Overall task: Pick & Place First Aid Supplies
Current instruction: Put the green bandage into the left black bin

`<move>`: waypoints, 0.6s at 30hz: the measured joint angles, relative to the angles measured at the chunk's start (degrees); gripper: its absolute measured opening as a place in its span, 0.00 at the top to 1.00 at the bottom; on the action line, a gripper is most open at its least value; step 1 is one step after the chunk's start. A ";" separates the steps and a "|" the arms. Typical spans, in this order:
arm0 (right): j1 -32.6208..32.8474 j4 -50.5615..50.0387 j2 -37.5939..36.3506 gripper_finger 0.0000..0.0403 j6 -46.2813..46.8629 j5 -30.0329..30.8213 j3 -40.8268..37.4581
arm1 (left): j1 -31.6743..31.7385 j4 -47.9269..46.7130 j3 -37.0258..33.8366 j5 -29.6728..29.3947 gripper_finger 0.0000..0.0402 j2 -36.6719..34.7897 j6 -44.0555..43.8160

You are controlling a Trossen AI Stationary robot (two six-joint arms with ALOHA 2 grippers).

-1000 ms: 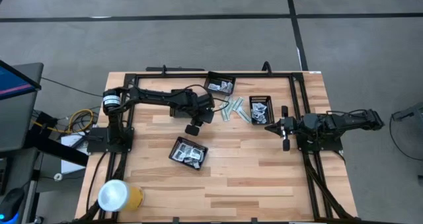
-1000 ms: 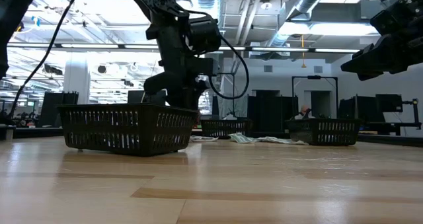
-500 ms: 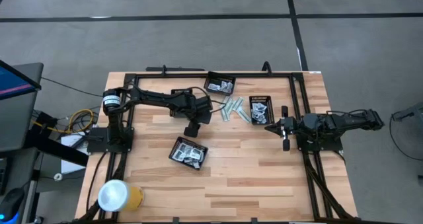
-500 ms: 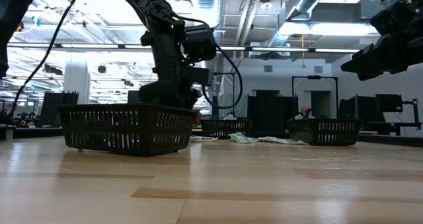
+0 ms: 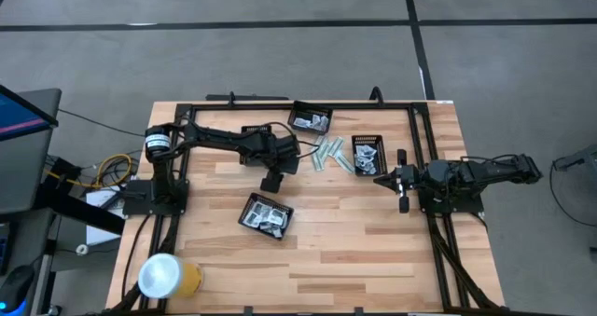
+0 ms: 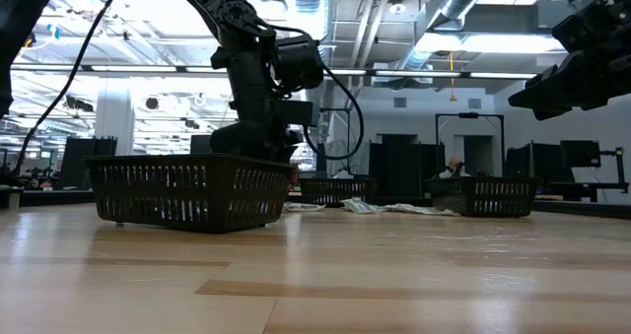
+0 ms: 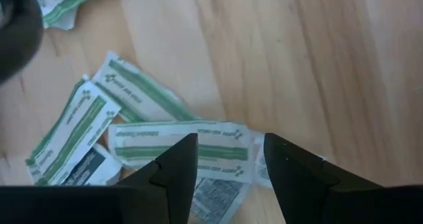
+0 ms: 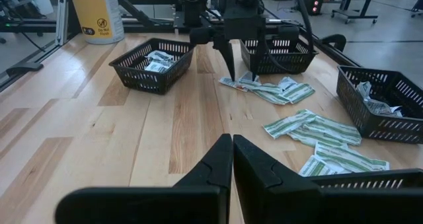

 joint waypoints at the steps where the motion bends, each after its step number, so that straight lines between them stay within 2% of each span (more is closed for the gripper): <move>1: 0.02 0.00 0.02 0.98 0.02 0.00 0.00 | 0.14 0.00 0.00 -0.03 0.56 0.00 0.00; 18: 0.02 0.00 0.02 0.98 0.00 0.00 0.00 | 0.16 3.67 -2.69 1.29 0.57 0.02 -1.88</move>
